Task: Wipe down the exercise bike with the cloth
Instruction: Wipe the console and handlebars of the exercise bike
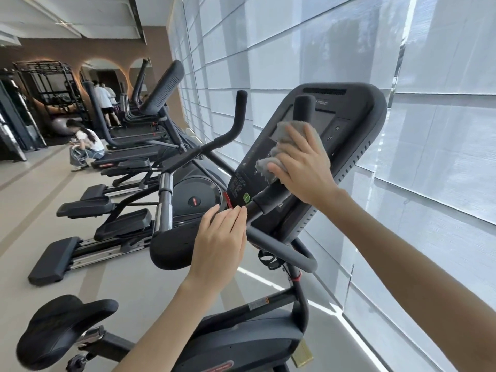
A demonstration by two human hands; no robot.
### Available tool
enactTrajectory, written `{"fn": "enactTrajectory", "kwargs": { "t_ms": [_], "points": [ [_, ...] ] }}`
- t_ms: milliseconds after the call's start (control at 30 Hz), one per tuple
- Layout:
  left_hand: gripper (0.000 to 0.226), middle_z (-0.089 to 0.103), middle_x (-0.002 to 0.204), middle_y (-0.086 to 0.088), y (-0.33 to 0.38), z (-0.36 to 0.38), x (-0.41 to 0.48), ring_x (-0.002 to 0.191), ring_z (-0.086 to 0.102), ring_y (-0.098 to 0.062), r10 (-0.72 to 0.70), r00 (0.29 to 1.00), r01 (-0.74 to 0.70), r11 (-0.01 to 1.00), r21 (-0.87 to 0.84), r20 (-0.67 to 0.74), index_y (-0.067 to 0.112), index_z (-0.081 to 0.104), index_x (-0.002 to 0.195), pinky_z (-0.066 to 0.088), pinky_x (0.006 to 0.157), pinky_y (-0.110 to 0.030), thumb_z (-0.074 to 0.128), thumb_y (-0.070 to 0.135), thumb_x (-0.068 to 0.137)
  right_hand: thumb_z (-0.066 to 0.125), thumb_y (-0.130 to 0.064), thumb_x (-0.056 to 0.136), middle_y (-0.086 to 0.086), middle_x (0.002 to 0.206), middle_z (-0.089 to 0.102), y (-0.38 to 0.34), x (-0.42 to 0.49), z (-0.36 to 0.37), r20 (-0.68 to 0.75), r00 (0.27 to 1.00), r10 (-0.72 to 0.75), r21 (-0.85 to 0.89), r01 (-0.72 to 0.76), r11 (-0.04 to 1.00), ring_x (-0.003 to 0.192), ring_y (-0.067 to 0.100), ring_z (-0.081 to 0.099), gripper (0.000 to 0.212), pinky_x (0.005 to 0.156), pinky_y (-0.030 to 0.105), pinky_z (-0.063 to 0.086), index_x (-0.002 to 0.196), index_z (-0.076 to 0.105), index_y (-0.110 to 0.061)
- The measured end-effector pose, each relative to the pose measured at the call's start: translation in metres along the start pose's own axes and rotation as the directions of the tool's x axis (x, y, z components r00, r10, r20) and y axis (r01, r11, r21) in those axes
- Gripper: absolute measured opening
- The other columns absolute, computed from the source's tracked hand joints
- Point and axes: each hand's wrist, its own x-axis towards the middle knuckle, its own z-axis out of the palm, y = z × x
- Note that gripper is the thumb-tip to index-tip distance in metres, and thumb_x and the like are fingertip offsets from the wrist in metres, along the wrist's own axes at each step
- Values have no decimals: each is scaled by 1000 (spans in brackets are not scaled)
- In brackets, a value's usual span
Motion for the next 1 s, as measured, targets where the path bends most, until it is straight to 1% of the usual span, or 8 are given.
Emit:
{"fn": "enactTrajectory", "kwargs": {
  "t_ms": [67,133,267,433,633,800,900,1000],
  "points": [
    [31,69,111,-9,2,-1,-1,104,64,-21,4,1000,-4,1000,20,7,1,65,116,44,101,-43,46,12,94,39,-34,101,1,91,72,-17,-17,9,-98,994,47,135,-33,990,114,24,55,42,111,39,26,89,73,-11],
    [31,69,110,-10,4,-3,-1,104,64,-22,1,1000,-1,1000,28,8,1,65,115,44,101,-43,46,12,93,45,-27,99,1,93,72,-38,-29,15,-229,966,116,298,-44,954,102,22,61,34,107,35,30,90,73,-10],
    [31,70,107,-8,6,-6,-1,103,64,-21,-23,999,23,1000,9,-25,3,68,109,42,102,-43,43,14,95,52,-17,95,5,105,68,-78,-40,22,-236,959,160,462,-34,886,101,24,61,22,101,44,37,98,70,-5],
    [29,70,105,-7,5,-7,-3,102,64,-21,-5,999,6,1000,23,-54,3,70,105,41,102,-43,45,12,93,52,-15,94,10,114,65,-60,-41,15,-148,987,-63,397,117,910,107,27,59,23,103,45,37,106,67,-1],
    [30,71,103,-9,5,-9,-3,102,65,-22,5,999,-3,999,36,-39,1,70,105,44,101,-43,44,10,92,47,-16,92,15,93,66,-17,-24,9,-131,990,-42,127,58,990,97,33,63,28,104,48,38,89,68,3],
    [26,71,103,-10,7,-9,-2,102,65,-22,-4,1000,6,999,45,-25,1,70,104,44,101,-43,49,10,92,52,-11,91,12,99,67,-47,-32,16,-161,983,84,281,-36,959,99,31,62,21,107,49,35,96,68,2],
    [28,71,102,-9,6,-10,-1,102,65,-21,-5,999,6,999,41,-32,1,70,103,43,102,-43,47,12,92,51,-12,92,12,102,67,-66,-35,14,-177,983,57,374,13,928,97,29,62,23,104,41,37,98,68,1],
    [30,71,102,-9,6,-10,-2,101,65,-21,-10,999,11,1000,17,-34,2,70,104,43,101,-44,45,13,93,42,-16,95,13,97,66,-67,-28,2,-71,997,15,450,19,893,91,32,61,31,99,38,38,95,67,2]
  ]
}}
